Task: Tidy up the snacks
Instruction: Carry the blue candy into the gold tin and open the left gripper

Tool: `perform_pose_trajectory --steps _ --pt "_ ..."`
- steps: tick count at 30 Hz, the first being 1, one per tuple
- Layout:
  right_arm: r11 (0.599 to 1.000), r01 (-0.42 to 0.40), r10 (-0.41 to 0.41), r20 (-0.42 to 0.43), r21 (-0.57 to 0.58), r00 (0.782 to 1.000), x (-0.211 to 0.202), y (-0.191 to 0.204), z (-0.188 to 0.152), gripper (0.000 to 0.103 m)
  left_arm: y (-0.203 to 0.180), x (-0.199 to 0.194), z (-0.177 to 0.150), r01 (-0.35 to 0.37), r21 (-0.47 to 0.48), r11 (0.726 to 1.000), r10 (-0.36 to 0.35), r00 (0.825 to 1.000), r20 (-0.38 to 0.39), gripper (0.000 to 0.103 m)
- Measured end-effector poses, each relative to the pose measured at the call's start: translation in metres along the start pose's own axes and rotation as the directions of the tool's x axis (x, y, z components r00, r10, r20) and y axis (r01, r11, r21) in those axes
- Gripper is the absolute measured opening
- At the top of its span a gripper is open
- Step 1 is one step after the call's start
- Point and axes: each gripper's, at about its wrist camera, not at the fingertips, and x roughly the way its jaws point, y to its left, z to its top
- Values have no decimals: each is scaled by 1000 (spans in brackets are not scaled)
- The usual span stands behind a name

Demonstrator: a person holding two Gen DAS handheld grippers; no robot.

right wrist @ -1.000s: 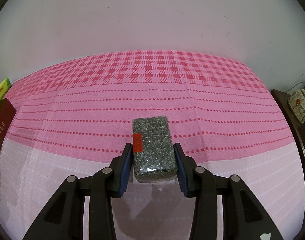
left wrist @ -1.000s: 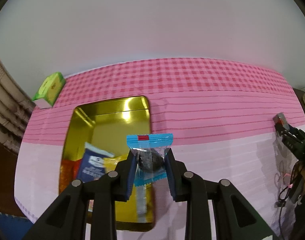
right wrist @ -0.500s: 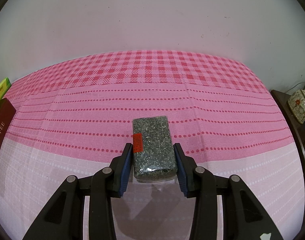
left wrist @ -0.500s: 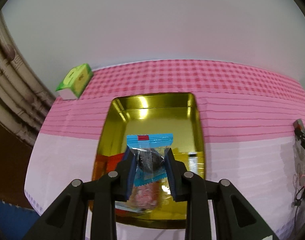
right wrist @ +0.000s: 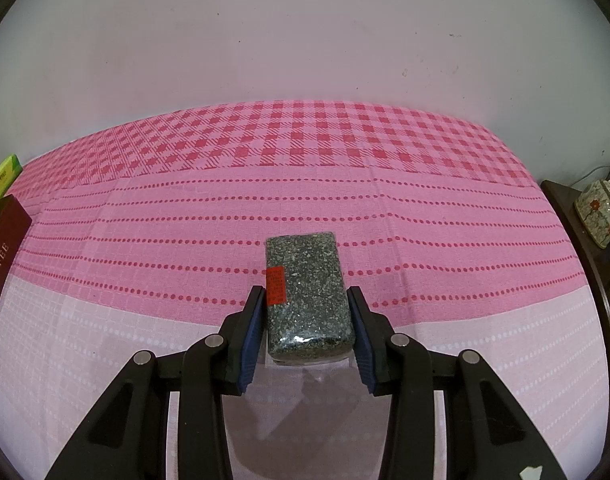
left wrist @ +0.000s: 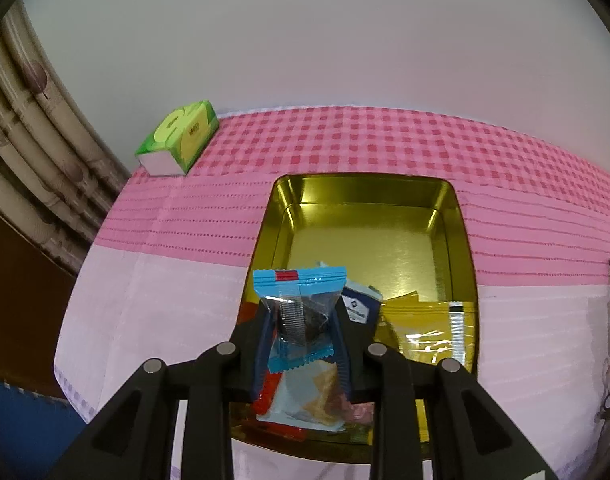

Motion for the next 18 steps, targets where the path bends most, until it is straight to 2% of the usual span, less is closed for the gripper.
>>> perform_pose_trajectory --steps 11,18 --pt "1000 0 0 0 -6 1000 1 1 1 39 30 20 9 25 -47 999 -28 997 -73 28" --pt "1000 0 0 0 -7 1000 1 1 1 39 30 32 1 9 -22 1000 -11 994 -109 28"
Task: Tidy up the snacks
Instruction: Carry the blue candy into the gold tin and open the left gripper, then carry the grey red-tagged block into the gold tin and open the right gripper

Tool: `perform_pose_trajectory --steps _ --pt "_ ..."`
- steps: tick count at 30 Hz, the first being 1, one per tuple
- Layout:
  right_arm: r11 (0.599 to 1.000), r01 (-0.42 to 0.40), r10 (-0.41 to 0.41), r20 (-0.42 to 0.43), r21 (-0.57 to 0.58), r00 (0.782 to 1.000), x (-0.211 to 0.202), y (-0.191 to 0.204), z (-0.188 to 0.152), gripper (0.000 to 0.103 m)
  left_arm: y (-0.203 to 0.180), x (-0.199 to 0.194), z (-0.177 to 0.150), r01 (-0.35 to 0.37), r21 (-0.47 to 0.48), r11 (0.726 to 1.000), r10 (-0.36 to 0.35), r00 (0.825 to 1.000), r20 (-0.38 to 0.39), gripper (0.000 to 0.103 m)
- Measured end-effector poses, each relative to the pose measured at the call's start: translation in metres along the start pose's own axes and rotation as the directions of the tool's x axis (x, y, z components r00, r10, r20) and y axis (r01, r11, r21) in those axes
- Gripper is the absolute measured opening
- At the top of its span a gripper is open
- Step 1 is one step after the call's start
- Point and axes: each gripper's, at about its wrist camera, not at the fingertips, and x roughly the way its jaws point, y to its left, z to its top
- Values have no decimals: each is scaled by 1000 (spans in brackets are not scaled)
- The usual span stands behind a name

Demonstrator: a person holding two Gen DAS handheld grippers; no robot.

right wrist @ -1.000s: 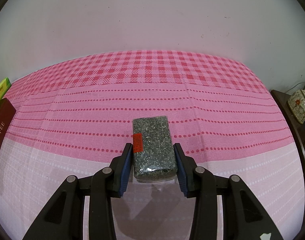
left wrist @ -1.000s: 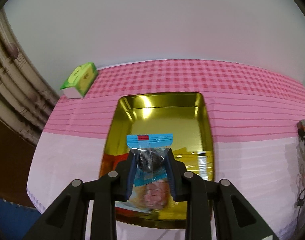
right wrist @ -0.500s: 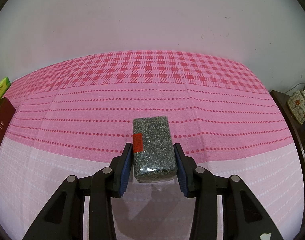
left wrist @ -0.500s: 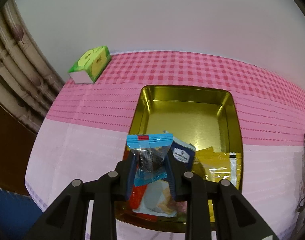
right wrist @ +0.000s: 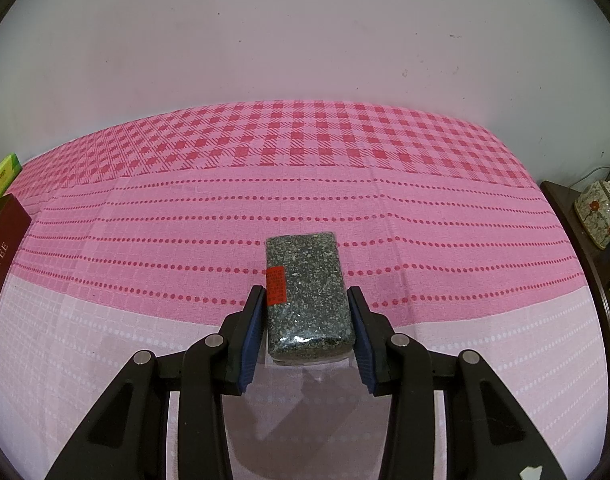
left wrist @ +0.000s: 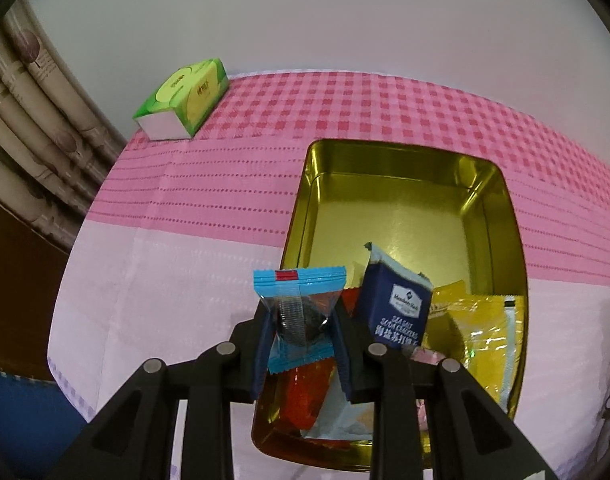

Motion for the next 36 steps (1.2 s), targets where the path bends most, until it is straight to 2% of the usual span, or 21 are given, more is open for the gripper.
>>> perform_pose_trajectory --steps 9,15,17,22,31,36 --pt "1000 3 -3 0 -2 1000 -1 -2 -1 38 -4 5 -3 -37 43 998 37 999 -5 29" --pt "1000 6 -6 0 -9 1000 -1 -1 1 38 -5 4 -7 -26 50 998 26 1000 -2 30" --pt "1000 7 -7 0 -9 1000 -1 0 1 38 -4 2 -8 -22 50 998 22 1000 2 33" --pt "1000 8 -8 2 -19 1000 -1 1 2 33 -4 -7 -8 -29 68 997 27 999 34 38" --pt "1000 30 -30 -6 -6 1000 -2 3 4 32 -3 -23 -14 -25 80 997 19 997 75 40" --pt "998 56 -56 -27 -2 998 -1 7 7 32 4 -32 -22 -20 62 998 14 995 102 45"
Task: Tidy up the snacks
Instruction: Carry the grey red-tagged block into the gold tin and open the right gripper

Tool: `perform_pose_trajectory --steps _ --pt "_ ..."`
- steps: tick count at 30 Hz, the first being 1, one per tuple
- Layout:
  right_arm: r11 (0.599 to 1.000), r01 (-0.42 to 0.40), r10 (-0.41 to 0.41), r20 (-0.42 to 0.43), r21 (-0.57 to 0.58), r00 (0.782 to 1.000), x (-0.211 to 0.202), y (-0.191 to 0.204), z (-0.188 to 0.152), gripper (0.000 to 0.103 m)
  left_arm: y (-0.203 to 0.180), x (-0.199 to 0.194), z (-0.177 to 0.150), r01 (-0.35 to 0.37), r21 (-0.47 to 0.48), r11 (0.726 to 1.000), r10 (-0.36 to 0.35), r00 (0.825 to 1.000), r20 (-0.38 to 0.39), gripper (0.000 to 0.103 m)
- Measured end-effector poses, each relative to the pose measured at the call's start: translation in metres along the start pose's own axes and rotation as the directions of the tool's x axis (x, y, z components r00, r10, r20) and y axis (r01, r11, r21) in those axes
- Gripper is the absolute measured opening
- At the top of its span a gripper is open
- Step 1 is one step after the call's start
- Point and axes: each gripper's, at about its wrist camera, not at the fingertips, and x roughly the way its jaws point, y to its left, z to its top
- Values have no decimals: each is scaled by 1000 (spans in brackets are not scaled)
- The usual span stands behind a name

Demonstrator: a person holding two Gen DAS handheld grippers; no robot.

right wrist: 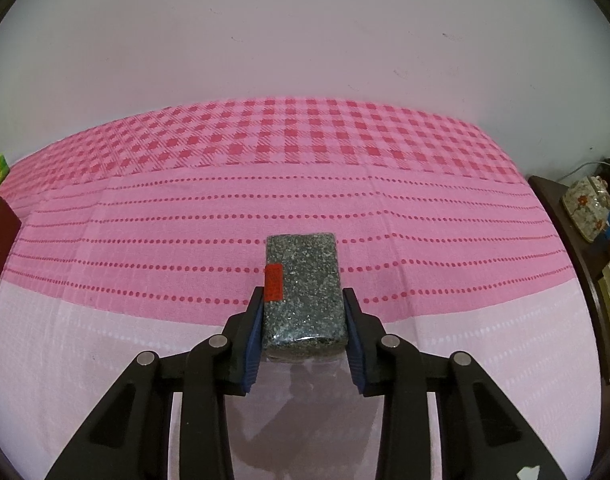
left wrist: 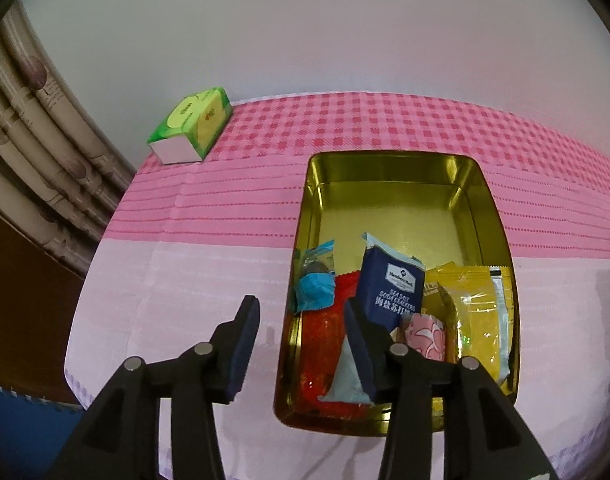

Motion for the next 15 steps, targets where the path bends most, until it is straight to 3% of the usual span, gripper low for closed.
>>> perform_pose_trajectory --steps 15 --pt "998 -32 33 -30 58 999 -25 9 -11 32 15 -3 -19 -13 -49 999 15 999 46 45"
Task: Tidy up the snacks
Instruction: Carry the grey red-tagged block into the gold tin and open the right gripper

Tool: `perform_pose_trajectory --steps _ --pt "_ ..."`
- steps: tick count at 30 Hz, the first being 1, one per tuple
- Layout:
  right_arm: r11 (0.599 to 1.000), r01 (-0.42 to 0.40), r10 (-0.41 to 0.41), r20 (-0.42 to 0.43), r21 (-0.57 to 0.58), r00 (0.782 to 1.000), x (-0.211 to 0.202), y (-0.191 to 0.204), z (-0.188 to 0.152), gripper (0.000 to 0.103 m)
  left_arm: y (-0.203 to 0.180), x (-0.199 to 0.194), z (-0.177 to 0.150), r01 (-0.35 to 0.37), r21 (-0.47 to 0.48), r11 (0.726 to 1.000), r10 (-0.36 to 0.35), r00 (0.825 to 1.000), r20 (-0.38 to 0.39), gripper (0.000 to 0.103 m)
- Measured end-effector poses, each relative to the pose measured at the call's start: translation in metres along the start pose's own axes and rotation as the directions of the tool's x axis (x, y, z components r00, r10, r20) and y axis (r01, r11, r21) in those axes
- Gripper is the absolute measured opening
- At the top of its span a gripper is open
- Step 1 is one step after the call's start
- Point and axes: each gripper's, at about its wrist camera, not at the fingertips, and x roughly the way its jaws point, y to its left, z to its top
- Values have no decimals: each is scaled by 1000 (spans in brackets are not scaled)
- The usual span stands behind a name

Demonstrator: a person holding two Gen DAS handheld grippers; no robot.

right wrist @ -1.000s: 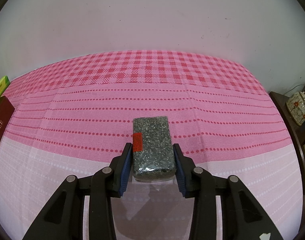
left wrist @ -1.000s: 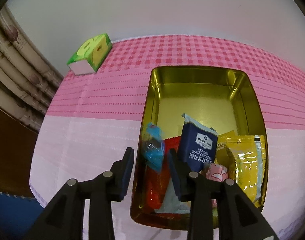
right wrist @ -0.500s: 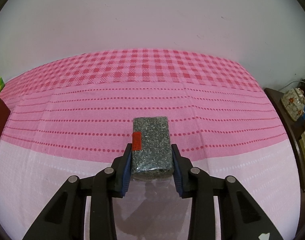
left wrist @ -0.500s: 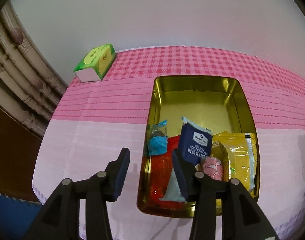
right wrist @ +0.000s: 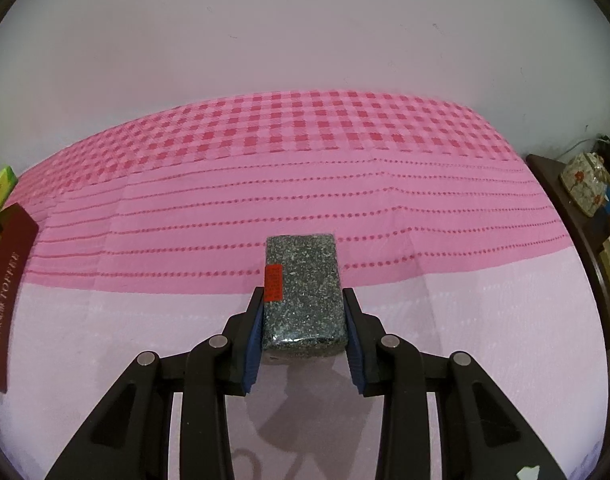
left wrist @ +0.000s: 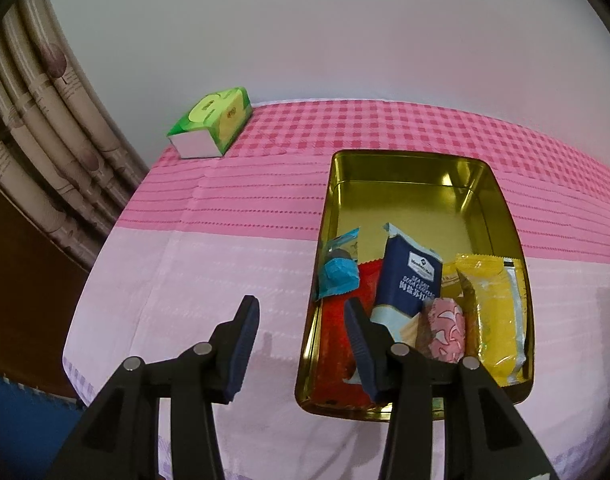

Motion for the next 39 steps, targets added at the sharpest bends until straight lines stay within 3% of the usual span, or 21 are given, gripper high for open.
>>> perform_pose_trajectory --steps 9,17,27,39 --pt "998 -55 55 -12 -15 998 -27 41 -4 32 11 1 -11 -17 -5 1000 18 1000 20 45" --pt "988 -136 136 -1 -71 991 -57 106 -1 32 25 3 -22 -33 -11 999 34 999 21 46" --pt "956 -250 248 -31 -152 968 -83 205 -2 32 38 7 -25 -58 -29 998 59 998 13 46" --pt "906 -347 336 -86 -243 938 -101 302 -15 32 54 8 -25 -35 -87 996 35 999 -4 46"
